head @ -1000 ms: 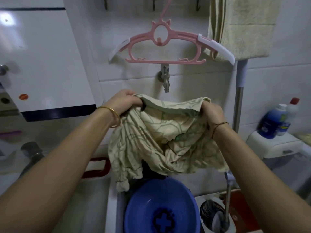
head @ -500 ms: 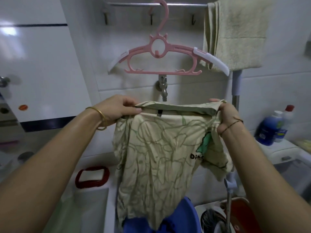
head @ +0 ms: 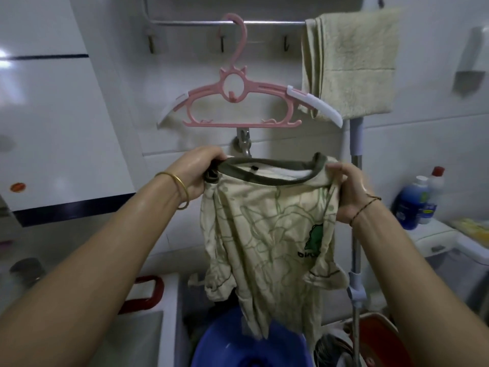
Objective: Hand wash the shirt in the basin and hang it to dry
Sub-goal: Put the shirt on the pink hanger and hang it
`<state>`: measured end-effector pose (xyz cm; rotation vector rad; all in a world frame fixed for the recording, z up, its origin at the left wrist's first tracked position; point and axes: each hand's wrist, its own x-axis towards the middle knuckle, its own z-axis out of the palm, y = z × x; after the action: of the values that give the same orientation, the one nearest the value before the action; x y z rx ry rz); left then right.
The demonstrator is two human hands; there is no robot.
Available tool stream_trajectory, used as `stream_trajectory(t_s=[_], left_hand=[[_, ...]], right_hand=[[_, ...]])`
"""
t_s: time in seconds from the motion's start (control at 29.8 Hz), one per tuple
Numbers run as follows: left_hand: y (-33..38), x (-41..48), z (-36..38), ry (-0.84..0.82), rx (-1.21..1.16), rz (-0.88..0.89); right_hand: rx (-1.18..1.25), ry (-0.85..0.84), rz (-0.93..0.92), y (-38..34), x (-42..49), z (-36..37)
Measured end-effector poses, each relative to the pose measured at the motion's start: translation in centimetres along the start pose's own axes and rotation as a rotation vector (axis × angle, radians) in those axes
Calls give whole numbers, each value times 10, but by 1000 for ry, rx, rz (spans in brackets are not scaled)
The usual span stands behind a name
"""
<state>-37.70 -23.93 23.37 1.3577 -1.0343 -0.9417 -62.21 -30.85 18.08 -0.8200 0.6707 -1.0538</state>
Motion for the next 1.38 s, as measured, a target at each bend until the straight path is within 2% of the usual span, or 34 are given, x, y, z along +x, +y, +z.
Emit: stream_trajectory(t_s=[0.2,0.27,0.4,0.6,0.7,0.77,0.97,1.04,1.14,1.38], left_hand=[[8,19,20,133,118,156],[12,24,29,139,44,83],[19,28,51,-28,-142,-80],[26,38,73,-93,-377,-145],[26,43,84,-23,-462,-156],[25,47,87,13,-478,-149],[25,45,88,-43,-506,-128],[26,43,86,-48,-513,-83],[27,45,85,-34,-504,2],[37,37,84,-38,-423,172]], right_hand=[[41,126,-115,-1,13,-8],[29,164,-233,-3,20,-11],[21,196,-385,-14,21,-8],[89,275,-343,-30,30,-2],[163,307,-367,-38,32,6],[184,303,-389,-43,36,11],[111,196,-467,-59,31,35],[-27,156,-486,-64,29,38],[-310,131,-636,-66,30,36],[-278,89,-722,-59,34,31]])
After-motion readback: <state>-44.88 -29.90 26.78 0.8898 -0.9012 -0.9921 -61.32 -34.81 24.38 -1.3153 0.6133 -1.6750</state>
